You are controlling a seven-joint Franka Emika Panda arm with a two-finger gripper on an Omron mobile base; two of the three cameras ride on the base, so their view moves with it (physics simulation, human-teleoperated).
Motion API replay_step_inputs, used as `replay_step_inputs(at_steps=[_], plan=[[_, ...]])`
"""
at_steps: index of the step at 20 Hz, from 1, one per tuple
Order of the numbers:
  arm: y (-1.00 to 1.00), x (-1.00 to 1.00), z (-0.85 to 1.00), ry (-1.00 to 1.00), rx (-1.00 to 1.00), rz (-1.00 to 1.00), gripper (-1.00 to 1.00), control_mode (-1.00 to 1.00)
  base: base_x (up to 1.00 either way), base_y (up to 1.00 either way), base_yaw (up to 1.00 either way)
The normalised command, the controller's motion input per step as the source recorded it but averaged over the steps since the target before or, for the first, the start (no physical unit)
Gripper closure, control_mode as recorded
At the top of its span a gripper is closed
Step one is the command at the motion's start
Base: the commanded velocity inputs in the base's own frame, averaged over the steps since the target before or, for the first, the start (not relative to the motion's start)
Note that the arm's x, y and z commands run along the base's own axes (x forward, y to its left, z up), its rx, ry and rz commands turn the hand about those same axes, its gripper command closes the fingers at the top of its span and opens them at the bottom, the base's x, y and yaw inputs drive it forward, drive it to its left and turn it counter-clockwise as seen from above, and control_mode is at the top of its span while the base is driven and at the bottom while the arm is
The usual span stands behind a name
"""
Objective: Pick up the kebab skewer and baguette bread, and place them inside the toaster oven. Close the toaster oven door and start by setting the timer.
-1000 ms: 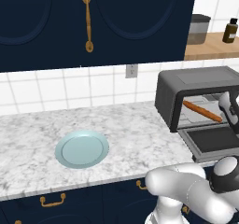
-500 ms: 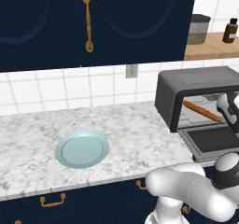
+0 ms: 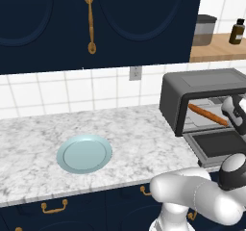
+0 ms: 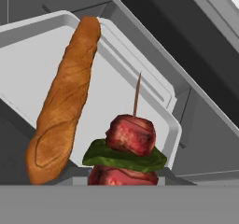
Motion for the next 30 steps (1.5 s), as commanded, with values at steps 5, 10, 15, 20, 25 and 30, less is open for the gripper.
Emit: replay_step_inputs(at_steps=[5,10,15,20,25,30], plan=[[0.0,0.01,-0.13,-0.01,0.0,0.0,1.0,-1.0,0.0,0.0,0.0],[0.0,0.14,-0.01,0.0,0.0,0.01,1.0,-1.0,0.0,0.0,0.0],[-0.01,0.12,0.0,0.0,0.03,0.01,1.0,-1.0,0.0,0.0,0.0],[0.0,0.22,0.0,0.0,0.07,0.02,1.0,-1.0,0.0,0.0,0.0],[0.0,0.09,-0.09,0.0,0.05,0.06,1.0,-1.0,0.0,0.0,0.0],[-0.01,0.02,-0.19,0.0,0.02,0.08,1.0,-1.0,0.0,0.0,0.0]])
